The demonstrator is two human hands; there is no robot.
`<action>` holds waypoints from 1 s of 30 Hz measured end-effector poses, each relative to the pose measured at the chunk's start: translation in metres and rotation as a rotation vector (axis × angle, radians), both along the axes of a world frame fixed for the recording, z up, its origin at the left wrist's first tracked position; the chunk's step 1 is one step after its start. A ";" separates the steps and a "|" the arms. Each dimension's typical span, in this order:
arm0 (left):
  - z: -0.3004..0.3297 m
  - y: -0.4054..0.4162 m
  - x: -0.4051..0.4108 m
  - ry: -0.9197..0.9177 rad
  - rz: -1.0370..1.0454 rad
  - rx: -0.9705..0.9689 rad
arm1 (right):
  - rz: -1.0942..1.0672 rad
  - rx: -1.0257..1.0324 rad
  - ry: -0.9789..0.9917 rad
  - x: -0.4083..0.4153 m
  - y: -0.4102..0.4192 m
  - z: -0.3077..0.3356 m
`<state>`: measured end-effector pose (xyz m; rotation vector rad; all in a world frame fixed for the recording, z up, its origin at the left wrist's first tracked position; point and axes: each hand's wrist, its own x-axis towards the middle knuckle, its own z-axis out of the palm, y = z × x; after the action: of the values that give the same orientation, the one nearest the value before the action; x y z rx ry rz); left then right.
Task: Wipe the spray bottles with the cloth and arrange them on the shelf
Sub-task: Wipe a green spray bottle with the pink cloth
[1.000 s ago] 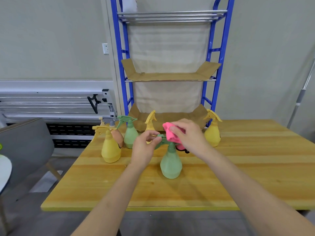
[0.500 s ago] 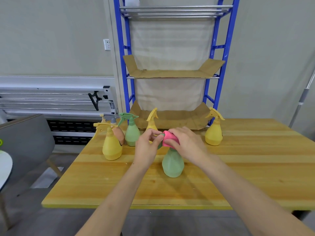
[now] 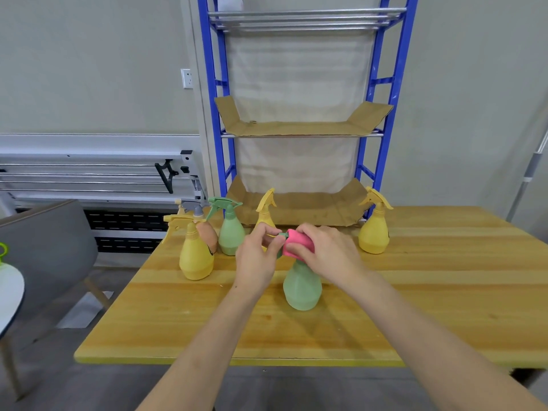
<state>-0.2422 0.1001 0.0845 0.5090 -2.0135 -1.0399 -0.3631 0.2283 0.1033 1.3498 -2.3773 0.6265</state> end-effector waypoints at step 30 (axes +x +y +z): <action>0.003 0.005 -0.006 -0.088 0.078 -0.052 | 0.354 -0.071 -0.334 -0.039 0.018 -0.008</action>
<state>-0.2477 0.1052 0.0877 0.6104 -2.0748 -0.9301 -0.4016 0.2462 0.0955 1.7696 -2.3444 1.1003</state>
